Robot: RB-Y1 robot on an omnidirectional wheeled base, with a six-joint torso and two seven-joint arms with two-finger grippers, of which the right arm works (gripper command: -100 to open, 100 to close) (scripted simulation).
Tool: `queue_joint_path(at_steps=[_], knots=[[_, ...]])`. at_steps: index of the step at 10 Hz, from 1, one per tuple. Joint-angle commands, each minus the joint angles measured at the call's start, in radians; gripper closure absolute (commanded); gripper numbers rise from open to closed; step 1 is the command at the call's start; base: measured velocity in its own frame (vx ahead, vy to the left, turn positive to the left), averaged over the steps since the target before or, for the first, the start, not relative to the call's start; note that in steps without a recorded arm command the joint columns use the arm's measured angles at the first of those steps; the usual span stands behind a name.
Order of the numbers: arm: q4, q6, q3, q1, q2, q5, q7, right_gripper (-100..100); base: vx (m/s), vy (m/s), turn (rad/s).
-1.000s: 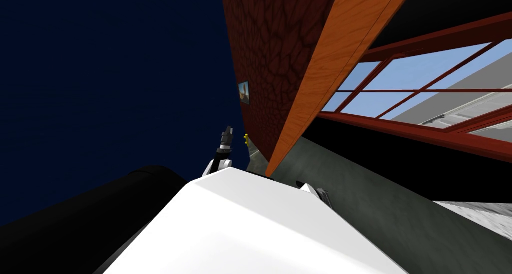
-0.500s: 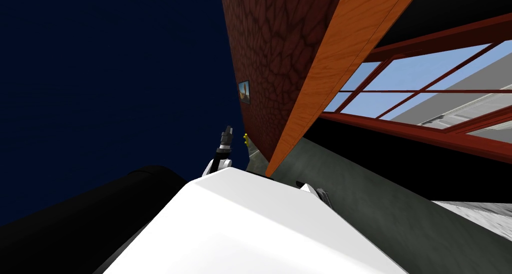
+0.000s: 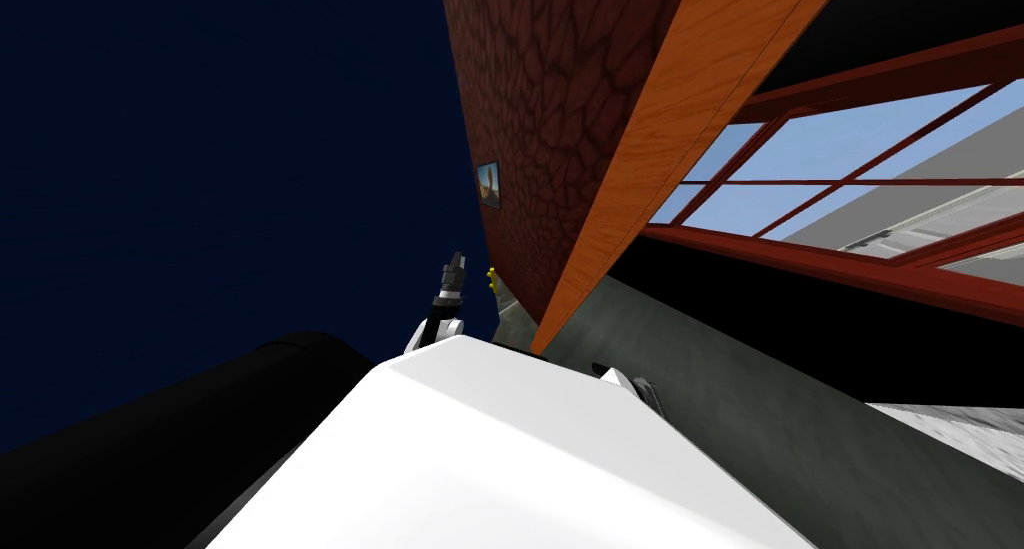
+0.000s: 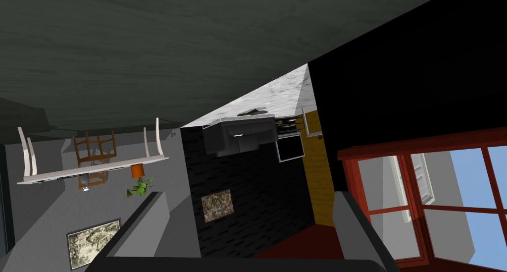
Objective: Push the door open
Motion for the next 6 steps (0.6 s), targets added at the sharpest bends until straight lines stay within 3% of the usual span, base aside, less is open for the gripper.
queue_joint_path(at_steps=[1, 2, 4, 6], knots=[[0.000, 0.000, 0.000, 0.000, 0.000, 0.000, 0.000, -100, -0.002, -0.004, 0.010], [0.001, 0.020, 0.017, 0.015, 0.001, -0.010, -0.020, -100, 0.008, 0.056, -0.037], [0.002, 0.027, 0.023, 0.021, 0.001, -0.014, -0.028, -100, 0.015, 0.052, -0.065], [0.002, 0.027, 0.023, 0.021, 0.001, -0.014, -0.028, -100, -0.007, 0.040, 0.032]])
